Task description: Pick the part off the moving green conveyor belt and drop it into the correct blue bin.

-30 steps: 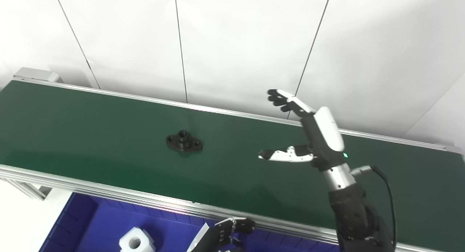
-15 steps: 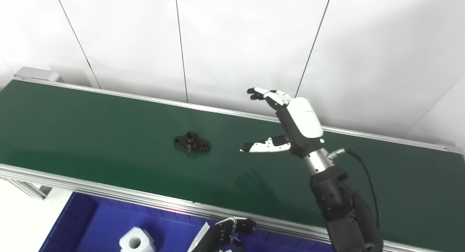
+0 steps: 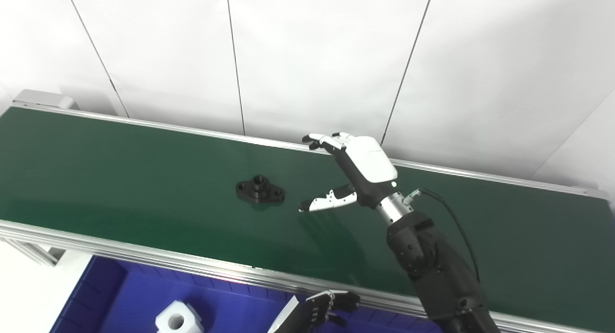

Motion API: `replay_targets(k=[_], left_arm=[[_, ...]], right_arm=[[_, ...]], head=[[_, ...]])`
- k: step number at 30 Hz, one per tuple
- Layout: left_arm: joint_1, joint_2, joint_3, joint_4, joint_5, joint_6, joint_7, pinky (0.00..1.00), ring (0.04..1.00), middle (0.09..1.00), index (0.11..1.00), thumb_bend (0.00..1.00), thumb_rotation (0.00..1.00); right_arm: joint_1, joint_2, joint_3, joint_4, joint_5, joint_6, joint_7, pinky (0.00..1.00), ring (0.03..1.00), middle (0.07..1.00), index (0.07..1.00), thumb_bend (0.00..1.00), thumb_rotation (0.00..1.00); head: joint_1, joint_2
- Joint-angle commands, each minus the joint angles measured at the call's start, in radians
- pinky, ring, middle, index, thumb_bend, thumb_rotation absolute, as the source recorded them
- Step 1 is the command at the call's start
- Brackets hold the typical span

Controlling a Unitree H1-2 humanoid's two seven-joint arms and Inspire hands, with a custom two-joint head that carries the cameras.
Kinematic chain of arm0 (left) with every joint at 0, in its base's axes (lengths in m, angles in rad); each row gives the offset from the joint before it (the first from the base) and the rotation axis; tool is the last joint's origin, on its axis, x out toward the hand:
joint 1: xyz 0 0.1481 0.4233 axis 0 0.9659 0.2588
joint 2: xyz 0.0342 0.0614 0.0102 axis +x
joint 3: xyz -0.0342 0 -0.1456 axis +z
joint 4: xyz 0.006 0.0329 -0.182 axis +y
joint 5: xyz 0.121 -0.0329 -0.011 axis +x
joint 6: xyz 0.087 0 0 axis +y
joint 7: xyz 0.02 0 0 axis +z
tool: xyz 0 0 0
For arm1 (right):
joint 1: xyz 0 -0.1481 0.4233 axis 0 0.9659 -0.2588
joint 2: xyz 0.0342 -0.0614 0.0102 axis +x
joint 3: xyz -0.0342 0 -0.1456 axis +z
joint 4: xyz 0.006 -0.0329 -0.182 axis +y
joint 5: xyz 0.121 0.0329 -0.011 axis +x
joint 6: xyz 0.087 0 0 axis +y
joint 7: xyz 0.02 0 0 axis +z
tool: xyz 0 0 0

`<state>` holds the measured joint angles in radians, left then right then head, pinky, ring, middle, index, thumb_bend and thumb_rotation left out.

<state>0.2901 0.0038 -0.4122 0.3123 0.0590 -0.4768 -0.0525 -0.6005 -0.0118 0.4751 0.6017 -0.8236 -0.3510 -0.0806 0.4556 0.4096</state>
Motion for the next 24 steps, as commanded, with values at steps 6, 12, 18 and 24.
replay_targets(k=[6, 12, 18, 24], left_arm=[[0.02, -0.026, -0.009, 0.004, 0.008, 0.007, -0.009, 0.79, 0.81, 0.801, 0.753, 0.85, 0.7], [0.023, -0.026, -0.011, 0.001, 0.011, 0.007, -0.004, 0.78, 0.808, 0.798, 0.75, 0.84, 0.7], [0.033, -0.028, -0.012, -0.009, 0.018, 0.007, -0.003, 0.78, 0.81, 0.798, 0.752, 0.85, 0.72], [0.04, -0.029, -0.013, -0.015, 0.02, 0.007, -0.003, 0.78, 0.809, 0.797, 0.752, 0.84, 0.71]], right_arm=[[-0.066, 0.043, 0.038, 0.058, -0.029, 0.033, -0.077, 0.84, 0.753, 0.739, 0.814, 0.91, 0.61], [-0.071, 0.053, 0.052, 0.097, -0.024, 0.039, -0.088, 0.84, 0.757, 0.745, 0.819, 0.91, 0.61], [-0.074, 0.06, 0.067, 0.13, -0.029, 0.045, -0.101, 0.82, 0.749, 0.738, 0.822, 0.91, 0.63], [-0.083, 0.063, 0.084, 0.165, -0.029, 0.051, -0.124, 0.81, 0.746, 0.74, 0.824, 0.9, 0.62]], head=[[0.007, 0.0], [0.01, 0.003], [0.014, 0.007], [0.017, 0.008]])
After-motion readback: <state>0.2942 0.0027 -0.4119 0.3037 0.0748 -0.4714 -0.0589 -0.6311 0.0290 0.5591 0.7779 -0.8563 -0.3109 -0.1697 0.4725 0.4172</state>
